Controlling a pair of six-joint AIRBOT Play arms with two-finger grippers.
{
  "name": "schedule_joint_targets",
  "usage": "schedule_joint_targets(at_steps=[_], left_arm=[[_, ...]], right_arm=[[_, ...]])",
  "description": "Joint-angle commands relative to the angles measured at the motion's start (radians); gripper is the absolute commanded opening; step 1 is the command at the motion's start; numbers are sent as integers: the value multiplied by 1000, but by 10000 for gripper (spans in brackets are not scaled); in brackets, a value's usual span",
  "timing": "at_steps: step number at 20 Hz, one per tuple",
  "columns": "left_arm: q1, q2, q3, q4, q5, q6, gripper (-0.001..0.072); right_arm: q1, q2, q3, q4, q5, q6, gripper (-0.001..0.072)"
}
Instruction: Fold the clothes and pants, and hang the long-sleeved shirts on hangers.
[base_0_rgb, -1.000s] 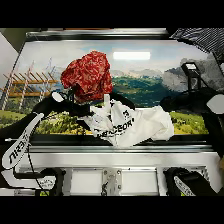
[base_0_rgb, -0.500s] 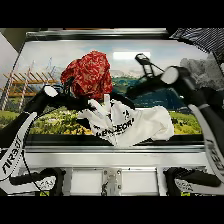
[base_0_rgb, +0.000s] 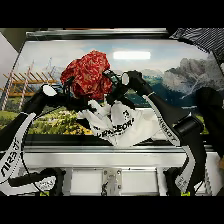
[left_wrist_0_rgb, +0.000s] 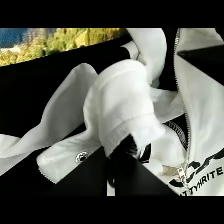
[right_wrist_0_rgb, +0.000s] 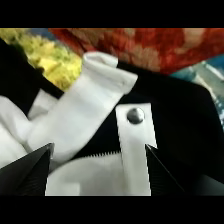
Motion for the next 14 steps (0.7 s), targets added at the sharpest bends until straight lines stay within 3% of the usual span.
schedule_joint_targets(at_steps=[1, 5, 6, 8, 9, 14], left_arm=[[0, 1, 1, 0, -5, 0, 17], [0, 1, 1, 0, -8, 0, 17], [0, 1, 1, 0, -9, 0, 17], [1, 3, 2, -1, -20, -2, 17], [4, 15, 6, 1, -19, -10, 17], [53, 175, 305, 2, -74, -35, 16]], right_arm=[[6, 6, 25, -134, 169, 6, 637], [8, 48, 24, -143, 333, 27, 616], [8, 48, 20, -143, 346, 26, 471], [7, 50, 14, -143, 331, 26, 89], [4, 66, 15, -144, 296, 26, 22], [-71, 389, 43, -256, 142, 45, 22]])
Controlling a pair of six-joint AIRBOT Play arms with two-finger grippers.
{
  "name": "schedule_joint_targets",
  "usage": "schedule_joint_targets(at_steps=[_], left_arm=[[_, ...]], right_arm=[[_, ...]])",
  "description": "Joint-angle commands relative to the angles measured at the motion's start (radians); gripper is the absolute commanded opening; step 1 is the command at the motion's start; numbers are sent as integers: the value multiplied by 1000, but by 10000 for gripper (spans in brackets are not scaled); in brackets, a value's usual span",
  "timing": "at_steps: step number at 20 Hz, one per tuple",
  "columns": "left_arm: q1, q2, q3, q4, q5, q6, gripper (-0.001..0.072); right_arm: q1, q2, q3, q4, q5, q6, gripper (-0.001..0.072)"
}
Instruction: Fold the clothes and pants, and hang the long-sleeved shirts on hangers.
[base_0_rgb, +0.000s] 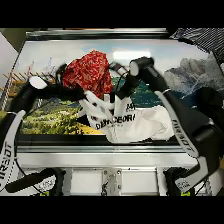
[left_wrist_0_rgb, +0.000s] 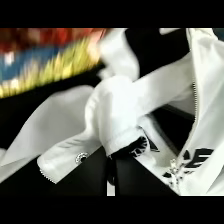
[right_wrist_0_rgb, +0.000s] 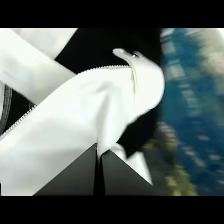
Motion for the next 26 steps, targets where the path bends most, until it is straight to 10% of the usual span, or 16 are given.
schedule_joint_targets(at_steps=[1, 10, 12, 13, 19, 26], left_arm=[[17, 125, 202, 3, -29, -14, 16], [-382, 273, -202, 311, 79, -243, 17], [-445, 206, -274, 310, 140, -260, 17], [-457, 175, -280, 310, 140, -266, 17], [-460, 117, -243, 313, 112, -265, 17], [-460, 117, -237, 313, 90, -265, 17]], right_arm=[[-65, 240, 8, -73, -68, 18, 21], [-124, 892, -976, -109, -214, 287, 70], [-124, 978, -1104, -109, -200, 291, 623], [-124, 1008, -1106, -110, -174, 285, 659], [-124, 1072, -1030, -110, -174, 276, 658], [-124, 634, -955, -128, -286, 401, 534]])
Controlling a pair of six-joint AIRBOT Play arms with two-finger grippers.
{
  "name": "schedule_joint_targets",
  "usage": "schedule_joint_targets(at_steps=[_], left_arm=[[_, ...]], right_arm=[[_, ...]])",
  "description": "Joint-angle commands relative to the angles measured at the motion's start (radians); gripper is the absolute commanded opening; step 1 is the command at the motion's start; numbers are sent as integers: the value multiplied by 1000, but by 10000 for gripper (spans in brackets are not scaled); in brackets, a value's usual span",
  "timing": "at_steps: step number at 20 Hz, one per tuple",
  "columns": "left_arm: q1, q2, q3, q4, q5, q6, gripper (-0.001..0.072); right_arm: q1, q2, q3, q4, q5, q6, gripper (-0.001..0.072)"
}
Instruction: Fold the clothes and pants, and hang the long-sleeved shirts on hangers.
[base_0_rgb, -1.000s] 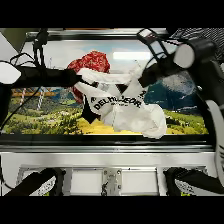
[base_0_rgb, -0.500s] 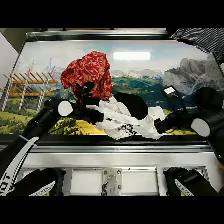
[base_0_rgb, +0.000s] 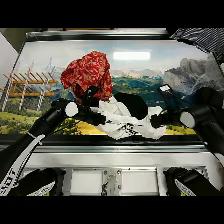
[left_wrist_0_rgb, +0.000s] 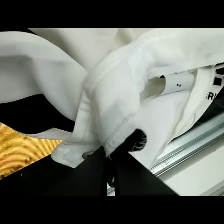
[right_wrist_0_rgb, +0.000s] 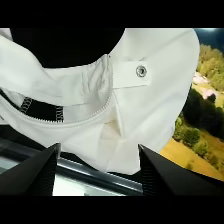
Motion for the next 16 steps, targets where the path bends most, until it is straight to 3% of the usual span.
schedule_joint_targets(at_steps=[1, 6, 7, 8, 9, 10, 14, 16], left_arm=[[-1, -2, 1, 1, -6, -1, 17], [0, -2, 1, 2, -35, 0, 17], [0, -2, 1, 2, -38, 0, 17], [3, -1, 2, 1, -37, 0, 17], [14, -2, 13, 2, -35, 0, 17], [40, -2, 46, 1, -35, 0, 17], [150, -2, 302, -3, -43, 0, 17], [166, 0, 412, -1, -77, 0, 17]], right_arm=[[0, -257, 81, -7, -27, 74, 535], [0, -487, 156, -4, 177, 80, 535], [0, -495, 156, -6, 199, 59, 459], [0, -486, 156, -8, 194, 26, 231], [0, -461, 159, -27, 167, 12, 82], [-1, -427, 173, -71, 141, 13, 23], [-1, -249, 365, -313, 92, 13, 22], [0, -140, 437, -329, 70, 20, 20]])
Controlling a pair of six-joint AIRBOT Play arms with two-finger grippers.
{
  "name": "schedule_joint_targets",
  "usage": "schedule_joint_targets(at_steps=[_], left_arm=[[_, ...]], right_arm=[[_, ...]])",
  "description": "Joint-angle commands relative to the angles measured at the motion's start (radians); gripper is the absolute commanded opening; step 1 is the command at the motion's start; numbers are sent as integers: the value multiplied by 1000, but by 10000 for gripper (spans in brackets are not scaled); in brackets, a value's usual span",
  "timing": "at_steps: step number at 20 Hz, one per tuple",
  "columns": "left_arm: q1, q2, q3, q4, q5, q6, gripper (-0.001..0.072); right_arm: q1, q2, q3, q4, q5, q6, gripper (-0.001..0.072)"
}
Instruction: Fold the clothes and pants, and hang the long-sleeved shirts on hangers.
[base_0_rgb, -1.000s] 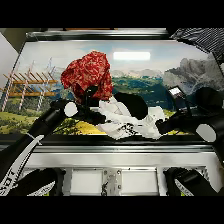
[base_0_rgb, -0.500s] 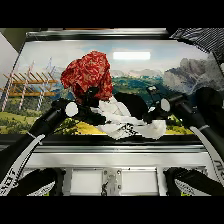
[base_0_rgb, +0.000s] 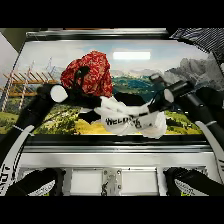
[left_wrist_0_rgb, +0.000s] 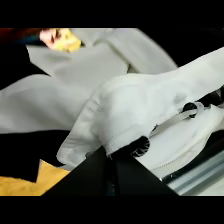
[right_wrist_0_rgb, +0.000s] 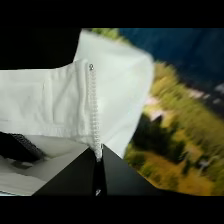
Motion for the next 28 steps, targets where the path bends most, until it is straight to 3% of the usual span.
schedule_joint_targets(at_steps=[1, 4, 6, 7, 8, 9, 10, 12, 16, 21, 25, 28], left_arm=[[40, 5, 161, 3, -48, 4, 17], [13, 53, 19, 2, -29, 4, 16], [-34, 77, -159, 1, 14, 3, 17], [-60, 77, -249, 0, 46, 2, 17], [-86, 77, -325, 0, 79, -6, 17], [-106, 77, -387, 0, 107, -17, 17], [-118, 77, -433, -1, 123, -24, 17], [-109, 77, -457, -2, 120, -24, 17], [-71, 77, -457, -8, 119, -23, 17], [-69, 77, -457, -8, 97, -23, 17], [-69, 77, -457, -6, 76, -23, 17], [-69, 77, -457, -5, 76, -22, 17]], right_arm=[[0, 183, 92, -100, -36, 36, 20], [2, 403, -156, -60, -23, 150, 21], [2, 557, -409, 47, -21, 180, 26], [2, 623, -524, 107, -20, 179, 73], [2, 675, -606, 149, -16, 167, 283], [2, 724, -661, 177, -8, 145, 558], [2, 760, -675, 177, -9, 142, 594], [1, 796, -653, 162, -29, 100, 594], [2, 707, -636, 258, -29, -129, 597], [-13, 375, -602, 311, -163, -334, 599], [-22, 97, -467, 375, -177, -509, 601], [-26, -17, -373, 523, -174, -691, 602]])
